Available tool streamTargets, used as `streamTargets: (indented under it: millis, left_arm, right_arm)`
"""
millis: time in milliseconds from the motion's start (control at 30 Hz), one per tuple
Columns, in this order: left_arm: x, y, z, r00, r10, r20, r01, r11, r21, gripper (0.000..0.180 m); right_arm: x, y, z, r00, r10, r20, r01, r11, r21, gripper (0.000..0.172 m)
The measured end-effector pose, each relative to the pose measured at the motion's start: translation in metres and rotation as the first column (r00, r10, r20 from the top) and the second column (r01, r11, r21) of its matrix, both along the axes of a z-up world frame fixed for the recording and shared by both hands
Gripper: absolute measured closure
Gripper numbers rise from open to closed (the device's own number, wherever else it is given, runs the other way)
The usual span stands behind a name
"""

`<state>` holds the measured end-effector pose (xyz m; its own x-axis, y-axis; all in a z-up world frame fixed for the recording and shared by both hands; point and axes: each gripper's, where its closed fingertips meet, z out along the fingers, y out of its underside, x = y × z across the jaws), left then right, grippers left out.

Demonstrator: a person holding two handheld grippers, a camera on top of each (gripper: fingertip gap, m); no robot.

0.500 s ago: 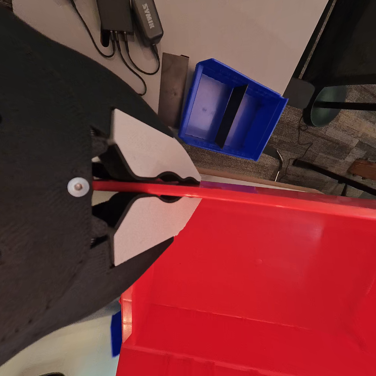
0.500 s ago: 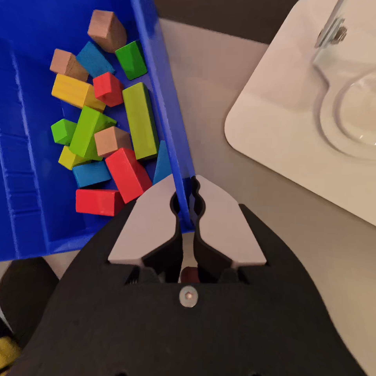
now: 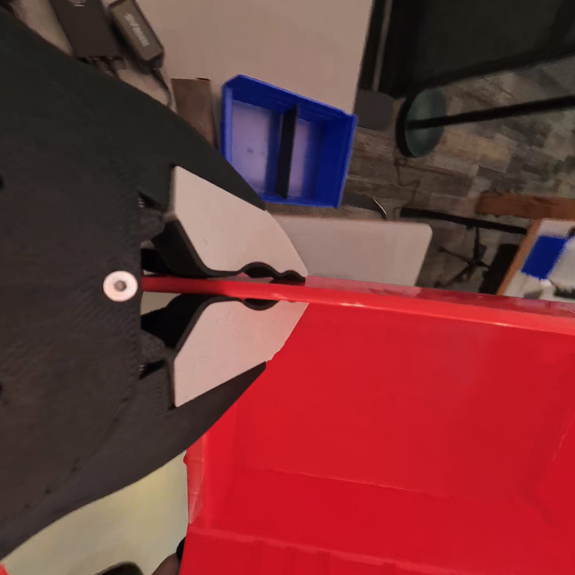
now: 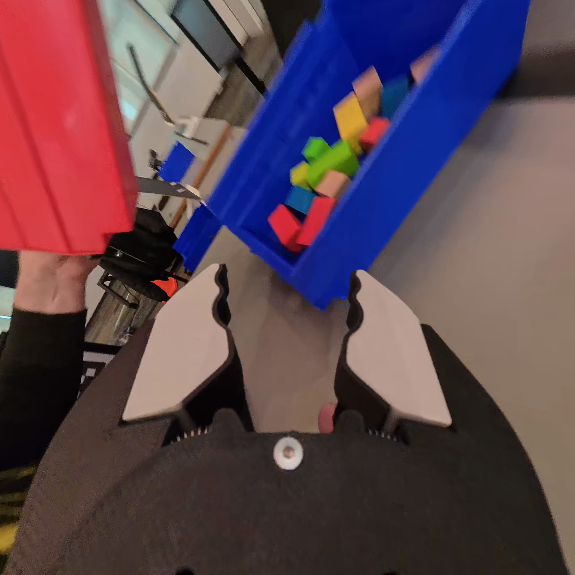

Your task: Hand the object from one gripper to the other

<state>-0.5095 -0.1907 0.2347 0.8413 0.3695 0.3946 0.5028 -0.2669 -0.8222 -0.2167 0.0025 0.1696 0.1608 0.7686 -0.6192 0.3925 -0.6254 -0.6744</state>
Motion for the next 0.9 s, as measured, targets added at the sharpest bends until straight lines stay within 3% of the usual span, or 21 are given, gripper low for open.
streamTargets:
  millis: [33, 133, 233, 300, 400, 467, 533, 633, 700, 767, 900]
  left_arm:
    - [0.015, 0.008, 0.017, 0.998, -0.057, -0.029, 0.058, 0.998, 0.026, 0.176]
    - [0.092, 0.045, 0.068, 0.938, -0.328, -0.115, 0.339, 0.937, 0.087, 0.176]
    - [0.2, 0.093, 0.096, 0.78, -0.601, -0.172, 0.618, 0.783, 0.071, 0.176]
    - [0.283, 0.131, 0.092, 0.642, -0.749, -0.161, 0.763, 0.646, 0.039, 0.176]
    - [0.406, 0.191, 0.059, 0.457, -0.887, -0.062, 0.889, 0.457, 0.013, 0.177]
    - [0.472, 0.236, 0.027, 0.388, -0.922, 0.009, 0.922, 0.388, 0.008, 0.177]
    - [0.525, 0.285, -0.01, 0.387, -0.918, 0.091, 0.922, 0.388, -0.005, 0.176]
    - [0.581, 0.354, -0.066, 0.456, -0.87, 0.187, 0.889, 0.455, -0.053, 0.176]
    - [0.607, 0.389, -0.097, 0.517, -0.828, 0.216, 0.856, 0.508, -0.097, 0.176]
    - [0.63, 0.415, -0.124, 0.545, -0.791, 0.277, 0.837, 0.534, -0.121, 0.175]
    - [0.655, 0.449, -0.16, 0.59, -0.731, 0.343, 0.802, 0.58, -0.146, 0.175]
  right_arm:
    - [0.016, -0.006, 0.02, 0.999, 0.017, -0.05, -0.014, 0.999, 0.044, 0.101]
    - [0.085, -0.006, 0.067, 0.984, -0.019, -0.178, 0.044, 0.99, 0.137, 0.106]
    - [0.18, 0.024, 0.083, 0.962, -0.178, -0.209, 0.216, 0.96, 0.176, 0.114]
    - [0.254, 0.054, 0.073, 0.933, -0.323, -0.157, 0.35, 0.916, 0.195, 0.116]
    - [0.369, 0.092, 0.046, 0.838, -0.542, -0.054, 0.542, 0.821, 0.178, 0.113]
    - [0.441, 0.11, 0.041, 0.738, -0.672, -0.063, 0.673, 0.724, 0.15, 0.108]
    - [0.503, 0.124, 0.04, 0.622, -0.777, -0.092, 0.78, 0.607, 0.15, 0.108]
    - [0.548, 0.14, 0.053, 0.515, -0.822, -0.244, 0.855, 0.511, 0.082, 0.099]
    - [0.548, 0.154, 0.062, 0.501, -0.794, -0.344, 0.853, 0.519, 0.046, 0.093]
    - [0.526, 0.169, 0.063, 0.533, -0.744, -0.404, 0.807, 0.591, -0.024, 0.081]
    - [0.49, 0.214, 0.034, 0.589, -0.731, -0.345, 0.783, 0.621, 0.023, 0.055]
